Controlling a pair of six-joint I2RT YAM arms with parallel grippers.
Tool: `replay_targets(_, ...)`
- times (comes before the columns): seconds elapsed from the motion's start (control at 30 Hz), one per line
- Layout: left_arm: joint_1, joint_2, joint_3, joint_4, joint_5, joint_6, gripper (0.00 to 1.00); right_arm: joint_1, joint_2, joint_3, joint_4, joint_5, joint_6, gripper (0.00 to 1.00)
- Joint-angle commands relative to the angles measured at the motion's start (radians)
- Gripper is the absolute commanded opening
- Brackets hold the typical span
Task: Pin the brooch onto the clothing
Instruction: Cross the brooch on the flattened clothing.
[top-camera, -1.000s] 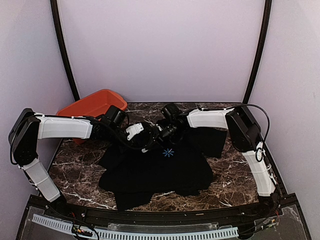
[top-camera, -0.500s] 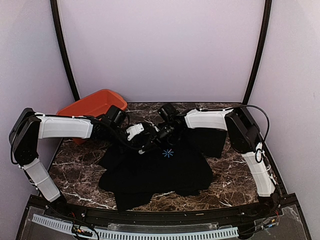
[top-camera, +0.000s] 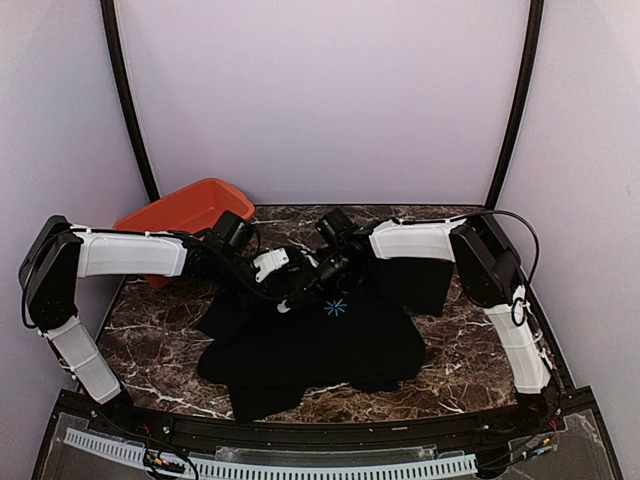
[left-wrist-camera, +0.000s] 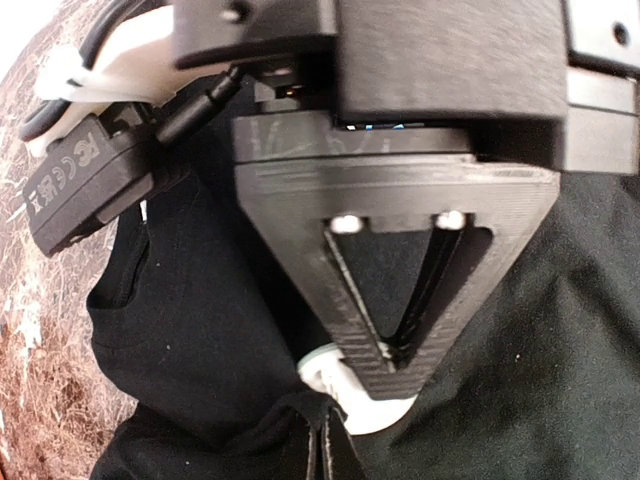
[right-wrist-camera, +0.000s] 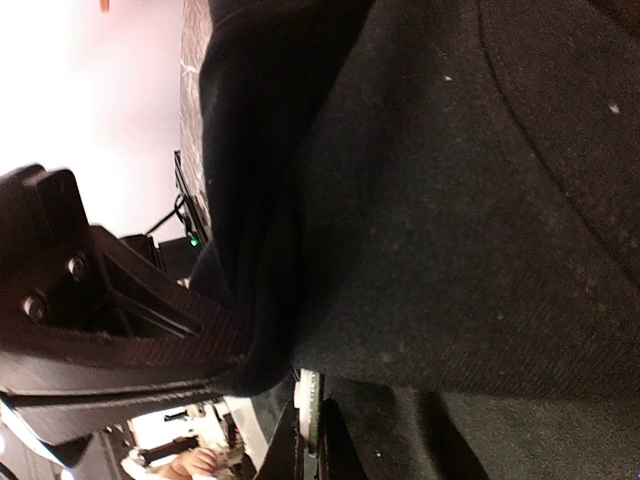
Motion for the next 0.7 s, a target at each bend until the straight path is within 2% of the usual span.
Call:
replay_targets(0.0, -0.004, 0.002, 0.018, -0.020, -0.002, 0.007, 0.01, 0.024, -0.061, -0.027, -0.029, -0.019, -0.110, 0.00)
replay_targets(0.67, -0.004, -0.007, 0.018, -0.018, 0.052, 0.006, 0.01, 0.068, -0.010, 0.079, -0.067, -0.091, -0.213, 0.00)
